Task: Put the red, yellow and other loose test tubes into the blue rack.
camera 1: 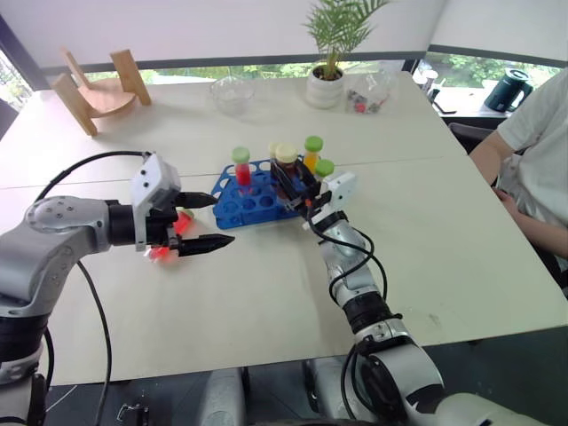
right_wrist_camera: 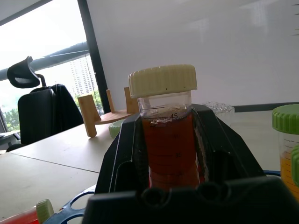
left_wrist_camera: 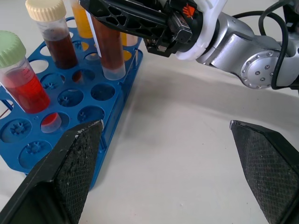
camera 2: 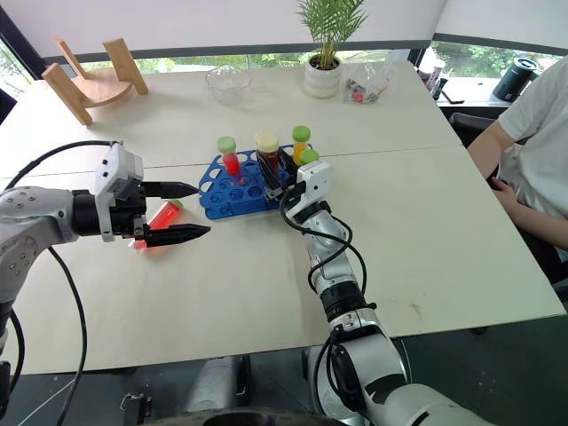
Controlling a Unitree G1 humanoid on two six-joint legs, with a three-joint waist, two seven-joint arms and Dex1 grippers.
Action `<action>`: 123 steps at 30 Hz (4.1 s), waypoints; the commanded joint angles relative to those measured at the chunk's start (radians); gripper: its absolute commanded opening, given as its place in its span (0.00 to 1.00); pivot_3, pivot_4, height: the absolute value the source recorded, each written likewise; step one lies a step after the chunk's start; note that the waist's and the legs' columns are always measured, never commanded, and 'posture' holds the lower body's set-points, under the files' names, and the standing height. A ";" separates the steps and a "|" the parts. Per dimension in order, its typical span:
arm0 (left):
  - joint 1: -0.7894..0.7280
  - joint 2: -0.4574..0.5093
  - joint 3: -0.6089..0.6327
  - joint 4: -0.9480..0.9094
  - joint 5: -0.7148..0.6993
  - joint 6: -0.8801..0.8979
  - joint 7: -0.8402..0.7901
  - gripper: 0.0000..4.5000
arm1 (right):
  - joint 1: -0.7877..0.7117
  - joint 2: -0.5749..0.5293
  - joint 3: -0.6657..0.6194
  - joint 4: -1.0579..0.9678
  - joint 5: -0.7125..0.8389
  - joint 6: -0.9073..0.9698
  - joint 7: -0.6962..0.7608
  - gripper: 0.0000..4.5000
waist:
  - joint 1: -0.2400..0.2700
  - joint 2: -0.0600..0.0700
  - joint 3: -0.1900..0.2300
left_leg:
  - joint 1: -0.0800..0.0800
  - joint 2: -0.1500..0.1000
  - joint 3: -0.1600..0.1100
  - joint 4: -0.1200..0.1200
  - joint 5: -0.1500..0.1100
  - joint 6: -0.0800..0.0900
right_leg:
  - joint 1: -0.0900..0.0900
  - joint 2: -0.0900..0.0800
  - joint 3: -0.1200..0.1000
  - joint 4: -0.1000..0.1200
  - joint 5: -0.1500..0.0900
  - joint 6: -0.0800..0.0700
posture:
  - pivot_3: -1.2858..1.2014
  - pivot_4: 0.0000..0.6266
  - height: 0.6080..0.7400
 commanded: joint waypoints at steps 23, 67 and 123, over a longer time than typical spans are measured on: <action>-0.014 0.068 -0.016 -0.013 0.095 0.053 0.124 1.00 | 0.204 -0.092 0.054 -0.380 -0.011 0.292 0.029 0.99 | 0.005 0.000 0.000 | 0.000 0.000 0.000 0.000 0.000 0.000 | 0.000 0.000 0.000 0.000 0.000 0.000 | 0.52 0.24 1.00; -0.621 -0.146 -0.193 0.778 0.400 0.194 -0.157 0.25 | 0.139 -0.799 -0.001 -1.089 0.317 0.966 0.553 1.00 | 0.028 -0.001 0.001 | -0.003 -0.001 -0.003 0.003 0.000 0.001 | 0.001 0.000 -0.002 -0.001 -0.001 0.001 | 0.52 0.24 1.00; -0.224 -0.741 -0.017 0.774 0.325 -1.004 0.121 0.25 | 0.158 -0.786 -0.007 -1.100 0.294 0.972 0.452 1.00 | 0.056 -0.001 0.001 | 0.002 -0.002 -0.003 0.014 -0.004 0.007 | 0.013 0.000 -0.002 -0.004 0.002 0.004 | 0.52 0.24 1.00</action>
